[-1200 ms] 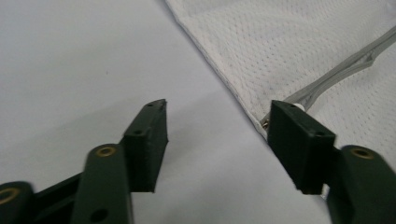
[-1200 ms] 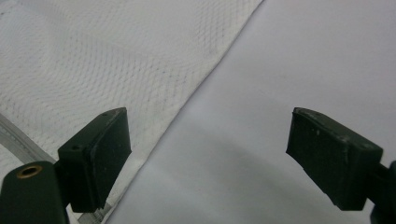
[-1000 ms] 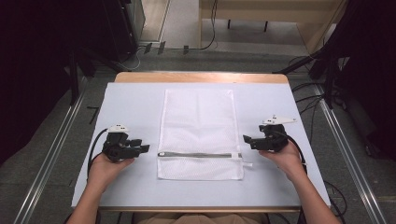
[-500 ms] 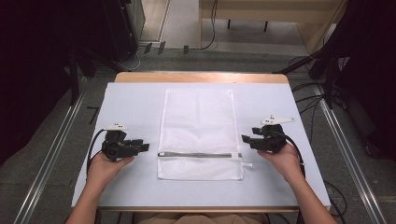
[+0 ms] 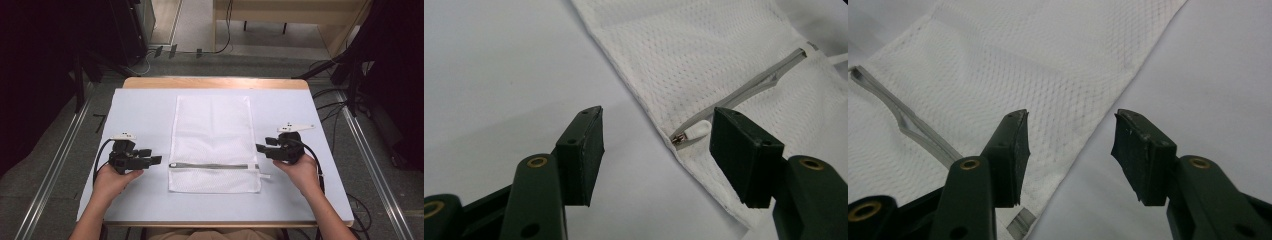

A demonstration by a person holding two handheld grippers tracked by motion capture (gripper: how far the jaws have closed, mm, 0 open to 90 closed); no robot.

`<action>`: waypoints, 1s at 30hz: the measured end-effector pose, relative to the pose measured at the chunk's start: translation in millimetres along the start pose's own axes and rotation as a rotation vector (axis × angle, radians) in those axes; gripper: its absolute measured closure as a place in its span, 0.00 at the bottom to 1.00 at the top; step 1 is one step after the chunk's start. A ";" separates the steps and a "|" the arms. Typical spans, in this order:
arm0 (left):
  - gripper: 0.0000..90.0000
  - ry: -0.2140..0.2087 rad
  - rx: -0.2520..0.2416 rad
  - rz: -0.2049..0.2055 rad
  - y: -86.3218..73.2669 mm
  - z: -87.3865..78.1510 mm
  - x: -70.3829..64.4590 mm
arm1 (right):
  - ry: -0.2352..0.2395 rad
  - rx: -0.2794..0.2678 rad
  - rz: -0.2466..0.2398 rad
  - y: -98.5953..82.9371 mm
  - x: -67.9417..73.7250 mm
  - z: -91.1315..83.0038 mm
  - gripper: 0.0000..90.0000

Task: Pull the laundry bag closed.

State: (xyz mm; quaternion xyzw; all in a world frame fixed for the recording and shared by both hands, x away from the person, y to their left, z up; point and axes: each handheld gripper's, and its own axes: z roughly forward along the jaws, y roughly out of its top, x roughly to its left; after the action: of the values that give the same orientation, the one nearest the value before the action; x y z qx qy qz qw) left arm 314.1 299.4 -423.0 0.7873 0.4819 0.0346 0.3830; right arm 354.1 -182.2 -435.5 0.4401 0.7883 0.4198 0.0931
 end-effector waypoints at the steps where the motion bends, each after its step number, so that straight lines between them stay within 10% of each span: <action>1: 0.43 -0.001 0.008 0.004 0.0 0.6 0.1 | -0.002 0.004 -0.002 0.4 0.7 0.0 0.56; 30: 0.40 -0.011 0.017 0.030 2.3 6.2 2.3 | 0.012 0.070 -0.061 -0.1 20.9 4.2 0.55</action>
State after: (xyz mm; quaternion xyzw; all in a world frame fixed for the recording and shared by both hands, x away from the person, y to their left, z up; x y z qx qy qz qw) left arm 319.7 297.1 -426.6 0.7980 0.4680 0.0317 0.3783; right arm 343.7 -163.6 -433.5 0.4163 0.8161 0.3917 0.0858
